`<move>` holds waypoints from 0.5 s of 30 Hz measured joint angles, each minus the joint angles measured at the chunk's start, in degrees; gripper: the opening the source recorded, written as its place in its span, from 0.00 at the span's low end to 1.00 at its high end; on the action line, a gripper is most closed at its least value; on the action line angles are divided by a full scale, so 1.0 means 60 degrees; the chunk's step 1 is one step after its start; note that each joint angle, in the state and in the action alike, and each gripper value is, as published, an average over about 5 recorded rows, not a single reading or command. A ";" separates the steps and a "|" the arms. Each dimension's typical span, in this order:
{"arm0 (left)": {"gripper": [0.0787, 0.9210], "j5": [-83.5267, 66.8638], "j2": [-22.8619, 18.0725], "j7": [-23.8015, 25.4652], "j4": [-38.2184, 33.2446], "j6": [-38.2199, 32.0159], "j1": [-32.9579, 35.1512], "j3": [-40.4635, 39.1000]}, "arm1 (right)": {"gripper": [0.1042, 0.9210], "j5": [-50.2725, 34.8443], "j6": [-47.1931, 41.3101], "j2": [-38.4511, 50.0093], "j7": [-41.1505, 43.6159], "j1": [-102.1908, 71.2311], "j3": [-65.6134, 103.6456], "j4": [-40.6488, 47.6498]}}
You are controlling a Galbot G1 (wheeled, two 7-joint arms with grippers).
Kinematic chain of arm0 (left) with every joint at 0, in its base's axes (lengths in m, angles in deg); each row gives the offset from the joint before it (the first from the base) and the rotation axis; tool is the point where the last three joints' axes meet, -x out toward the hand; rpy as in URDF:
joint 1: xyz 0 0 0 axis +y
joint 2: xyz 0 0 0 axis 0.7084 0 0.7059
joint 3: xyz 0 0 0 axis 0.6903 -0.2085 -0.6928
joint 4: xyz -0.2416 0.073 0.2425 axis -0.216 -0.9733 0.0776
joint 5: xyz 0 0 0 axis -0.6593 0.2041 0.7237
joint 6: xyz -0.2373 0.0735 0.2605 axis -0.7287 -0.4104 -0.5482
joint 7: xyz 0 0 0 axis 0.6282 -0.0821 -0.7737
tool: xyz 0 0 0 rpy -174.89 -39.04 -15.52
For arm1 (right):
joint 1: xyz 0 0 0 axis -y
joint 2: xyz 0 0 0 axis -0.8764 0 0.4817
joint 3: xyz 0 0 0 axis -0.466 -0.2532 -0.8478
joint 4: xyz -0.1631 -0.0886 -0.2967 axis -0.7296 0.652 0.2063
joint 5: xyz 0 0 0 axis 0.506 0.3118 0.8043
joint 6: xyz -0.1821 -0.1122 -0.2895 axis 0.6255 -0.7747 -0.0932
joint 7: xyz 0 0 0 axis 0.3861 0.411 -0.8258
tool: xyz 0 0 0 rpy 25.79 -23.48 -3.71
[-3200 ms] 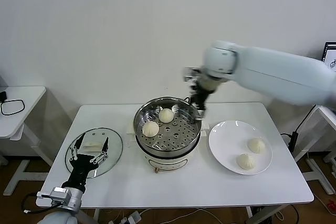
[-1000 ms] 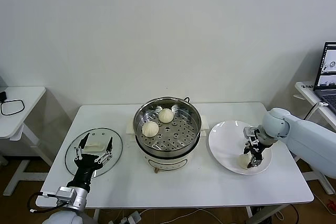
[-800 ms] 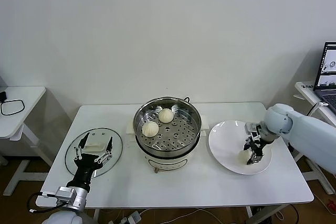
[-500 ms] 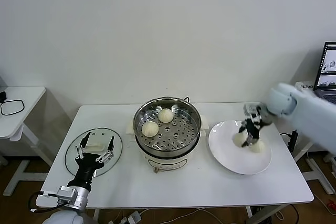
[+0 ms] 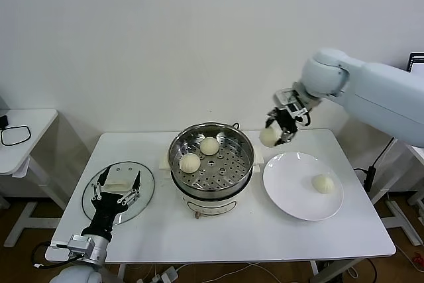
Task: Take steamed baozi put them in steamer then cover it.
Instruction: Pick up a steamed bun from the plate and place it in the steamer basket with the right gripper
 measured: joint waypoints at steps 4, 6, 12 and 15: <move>0.88 -0.0006 0.0002 0.0017 0.0040 0.0000 -0.0024 0.0034 | 0.67 0.0274 0.1320 -0.0730 -0.0189 0.0313 -0.0422 0.0102; 0.88 -0.0009 0.0003 0.0030 0.0077 -0.0005 -0.0041 0.0059 | 0.67 0.0462 0.1992 -0.1075 -0.0311 0.0415 -0.0612 0.0128; 0.88 -0.0009 0.0007 0.0058 0.0230 -0.0024 -0.0118 0.0055 | 0.67 0.1141 0.3712 -0.1894 -0.0750 0.0566 -0.1081 0.0067; 0.88 -0.0009 0.0004 0.0064 0.0301 -0.0025 -0.0149 0.0021 | 0.67 0.1494 0.4437 -0.2207 -0.1000 0.0579 -0.1281 0.0037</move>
